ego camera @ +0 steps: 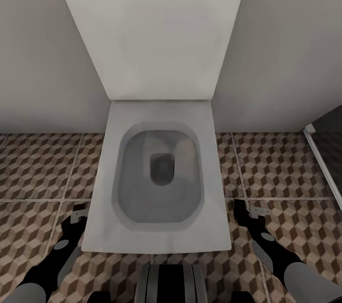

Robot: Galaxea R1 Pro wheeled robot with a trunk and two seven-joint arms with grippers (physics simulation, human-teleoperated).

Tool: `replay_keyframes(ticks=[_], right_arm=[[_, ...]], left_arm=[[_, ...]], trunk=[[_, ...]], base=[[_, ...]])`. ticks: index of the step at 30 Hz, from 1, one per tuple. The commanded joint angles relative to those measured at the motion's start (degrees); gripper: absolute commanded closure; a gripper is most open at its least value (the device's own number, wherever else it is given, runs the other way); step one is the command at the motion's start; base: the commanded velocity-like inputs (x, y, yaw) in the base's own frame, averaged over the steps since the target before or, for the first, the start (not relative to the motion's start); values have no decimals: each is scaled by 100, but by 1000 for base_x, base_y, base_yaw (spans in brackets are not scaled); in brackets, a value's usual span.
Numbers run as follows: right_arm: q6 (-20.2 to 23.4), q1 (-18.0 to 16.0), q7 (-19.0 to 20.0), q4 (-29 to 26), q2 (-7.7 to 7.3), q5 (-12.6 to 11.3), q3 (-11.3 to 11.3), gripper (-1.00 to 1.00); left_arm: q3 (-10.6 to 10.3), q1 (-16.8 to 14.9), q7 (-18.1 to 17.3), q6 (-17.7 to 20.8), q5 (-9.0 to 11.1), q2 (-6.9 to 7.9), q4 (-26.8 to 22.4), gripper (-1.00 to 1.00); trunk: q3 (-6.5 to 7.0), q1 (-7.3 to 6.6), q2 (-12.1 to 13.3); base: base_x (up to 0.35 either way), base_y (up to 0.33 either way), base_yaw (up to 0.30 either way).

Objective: Take the four mousetraps from the cabinet in the bathroom and place them on the bathroom floor. Make sure all four end up on the same floor surface, and ensure that at least two of them are either under or directly next to the same bathroom sink.

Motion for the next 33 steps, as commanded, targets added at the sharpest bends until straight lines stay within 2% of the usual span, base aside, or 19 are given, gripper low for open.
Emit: replay_keyframes(ticks=[1,7,11,33], right_arm=[[-20,-3,-37,-3,-4,-54,50,100],[-21,-3,-37,-3,-6,-55,50,100],[-19,-3,-37,-3,-9,-54,50,100],[-27,-3,-37,-3,-8,-49,50,100]], left_arm=[[-14,-1,25,-17,37,7,2,100],[-14,-1,21,-17,37,30,2,100],[-14,-1,19,-17,36,29,2,100],[-24,-1,20,-17,36,-3,2,100]], trunk=[[-3,-1,-1],[-3,-1,-1],[-91,9,-6],[-91,9,-6]], base=[[0,0,0],[0,0,0],[0,0,0],[0,0,0]])
